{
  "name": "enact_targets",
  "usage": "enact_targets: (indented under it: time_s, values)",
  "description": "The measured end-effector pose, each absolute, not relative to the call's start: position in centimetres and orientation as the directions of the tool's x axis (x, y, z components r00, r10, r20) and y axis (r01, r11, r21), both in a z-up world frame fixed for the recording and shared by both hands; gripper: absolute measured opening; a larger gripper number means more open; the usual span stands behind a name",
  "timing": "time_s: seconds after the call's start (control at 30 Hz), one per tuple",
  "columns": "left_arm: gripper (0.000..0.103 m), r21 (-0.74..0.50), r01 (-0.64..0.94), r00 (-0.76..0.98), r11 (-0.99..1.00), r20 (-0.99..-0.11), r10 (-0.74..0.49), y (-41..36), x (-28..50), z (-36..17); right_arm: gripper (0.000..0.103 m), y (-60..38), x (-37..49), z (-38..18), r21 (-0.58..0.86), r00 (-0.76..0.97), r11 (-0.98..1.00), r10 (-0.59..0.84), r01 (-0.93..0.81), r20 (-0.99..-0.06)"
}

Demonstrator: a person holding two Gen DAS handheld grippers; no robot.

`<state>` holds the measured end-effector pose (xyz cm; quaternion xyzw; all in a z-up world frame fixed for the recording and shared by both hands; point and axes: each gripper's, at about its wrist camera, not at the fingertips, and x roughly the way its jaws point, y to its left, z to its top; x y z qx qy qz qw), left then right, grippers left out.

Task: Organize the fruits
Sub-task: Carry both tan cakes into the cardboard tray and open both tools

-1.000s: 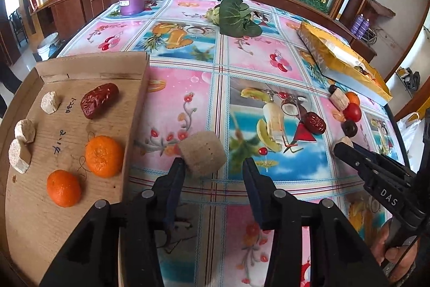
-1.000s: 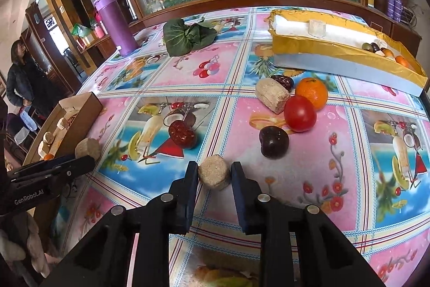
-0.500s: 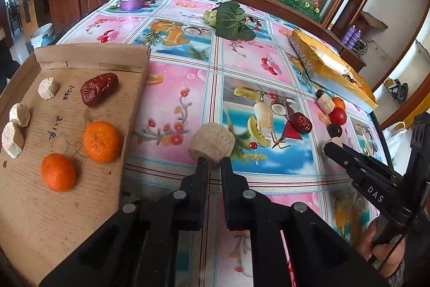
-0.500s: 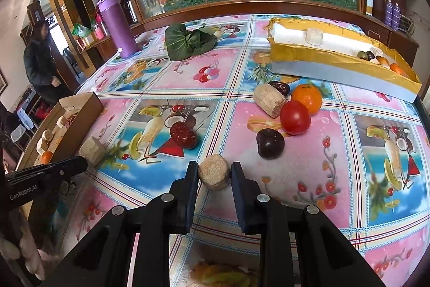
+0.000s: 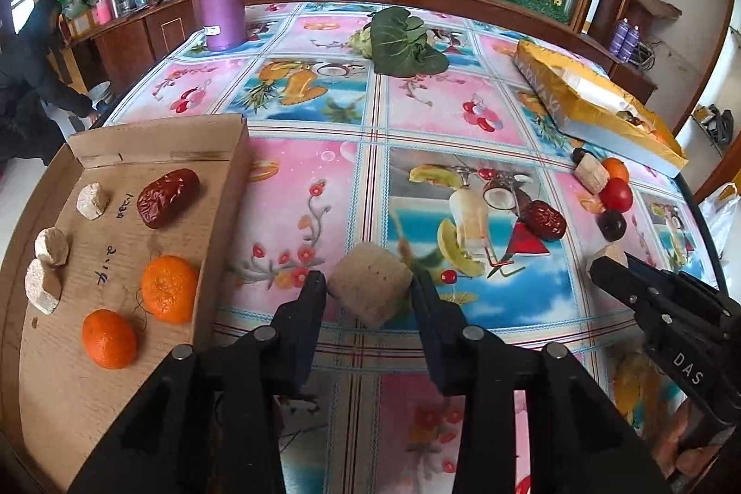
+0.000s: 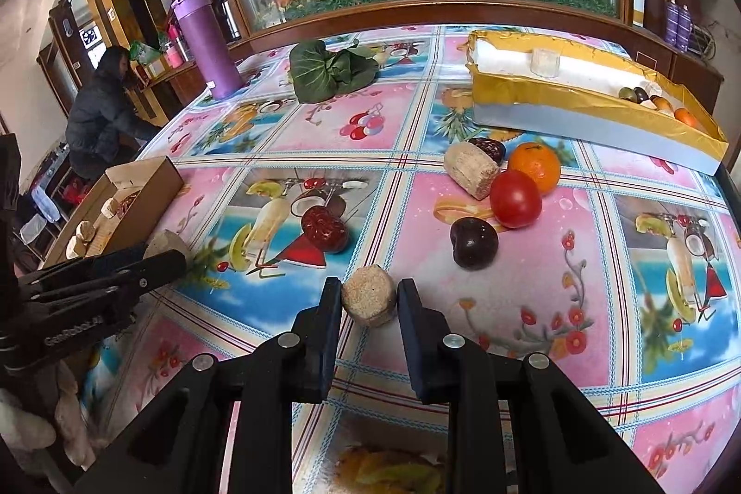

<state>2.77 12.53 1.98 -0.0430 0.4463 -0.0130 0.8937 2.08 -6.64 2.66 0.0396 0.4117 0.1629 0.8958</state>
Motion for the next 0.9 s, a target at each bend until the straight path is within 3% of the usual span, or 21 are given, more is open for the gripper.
enact_targets:
  time_s: [0.33, 0.63, 0.9]
  values:
    - [0.037, -0.231, -0.024, 0.645, 0.973, -0.747, -0.161, 16.7, -1.5, 5.8, 0.027, -6.5, 1.5, 3.5, 0.19, 0.629, 0.948, 0.313, -0.256, -0.711]
    - [0.037, -0.171, -0.215, 0.628, 0.962, -0.778, 0.002, 27.7, -4.7, 5.6, 0.027, 0.9, -2.1, 9.1, 0.276, 0.585, 0.861, 0.496, -0.428, -0.642]
    - [0.038, -0.106, -0.285, 0.528, 0.953, -0.847, 0.063, 32.0, -3.5, 3.0, 0.027, 12.9, -3.2, 8.0, 0.266, 0.428, 0.76, 0.578, -0.593, -0.695]
